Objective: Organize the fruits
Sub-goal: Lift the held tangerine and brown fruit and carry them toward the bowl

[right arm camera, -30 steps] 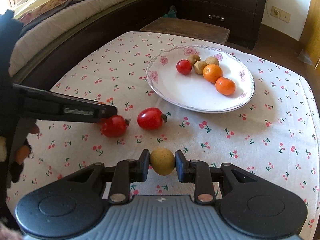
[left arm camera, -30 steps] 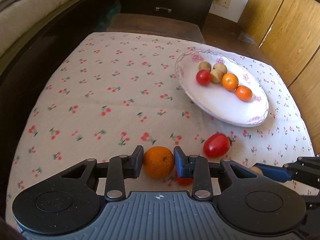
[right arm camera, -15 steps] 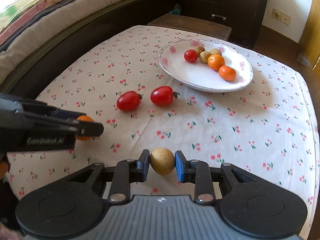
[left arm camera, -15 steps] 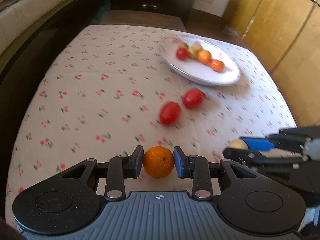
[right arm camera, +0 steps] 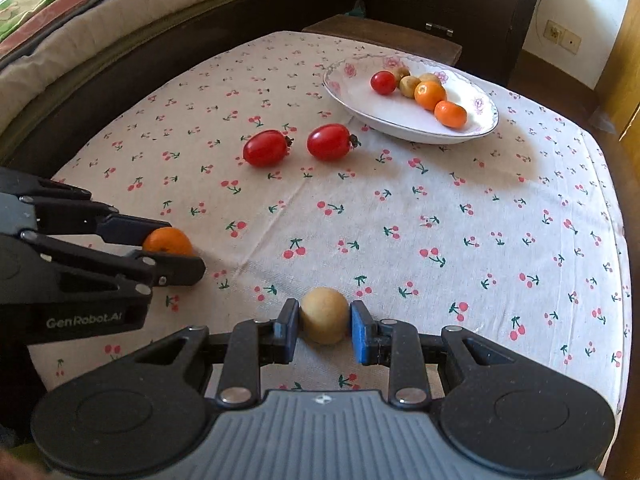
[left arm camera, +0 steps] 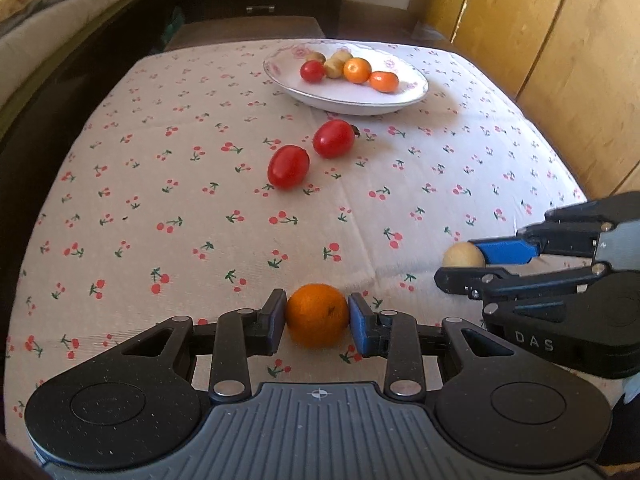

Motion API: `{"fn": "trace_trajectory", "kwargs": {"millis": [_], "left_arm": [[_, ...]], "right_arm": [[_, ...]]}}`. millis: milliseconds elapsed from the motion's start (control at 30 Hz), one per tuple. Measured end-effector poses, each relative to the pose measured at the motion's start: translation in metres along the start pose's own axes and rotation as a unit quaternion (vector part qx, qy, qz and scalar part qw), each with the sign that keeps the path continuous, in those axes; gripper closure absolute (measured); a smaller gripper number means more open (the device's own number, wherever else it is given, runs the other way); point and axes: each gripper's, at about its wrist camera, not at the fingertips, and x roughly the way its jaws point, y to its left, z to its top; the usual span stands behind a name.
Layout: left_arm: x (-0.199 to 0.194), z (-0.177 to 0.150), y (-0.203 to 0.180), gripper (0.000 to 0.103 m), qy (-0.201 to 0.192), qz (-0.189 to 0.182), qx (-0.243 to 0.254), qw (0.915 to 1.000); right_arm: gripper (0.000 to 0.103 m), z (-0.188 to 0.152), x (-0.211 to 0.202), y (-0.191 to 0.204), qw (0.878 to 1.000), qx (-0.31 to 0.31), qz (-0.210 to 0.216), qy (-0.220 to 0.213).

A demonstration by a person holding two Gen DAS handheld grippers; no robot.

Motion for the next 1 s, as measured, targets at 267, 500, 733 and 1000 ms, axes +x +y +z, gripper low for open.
{"fn": "trace_trajectory", "kwargs": {"millis": [267,500,733,1000], "left_arm": [[-0.001,-0.007,-0.009,0.05,-0.01,0.012,0.022,0.9996],[-0.002,-0.011,-0.012,0.055,-0.011,0.025,0.02,0.9994],[-0.005,-0.012,-0.015,0.062,-0.009,0.03,0.018,0.9994],[-0.008,-0.01,-0.027,0.063,-0.009,0.029,0.023,0.9993]], "right_arm": [[0.073,-0.004,-0.003,-0.001,1.0,0.002,0.002,-0.001],[0.074,-0.009,-0.007,0.0,1.0,0.009,-0.005,0.0],[0.078,-0.012,-0.01,0.003,1.0,0.011,-0.009,0.003],[0.079,-0.014,-0.018,0.004,1.0,0.013,-0.01,-0.002]]}}
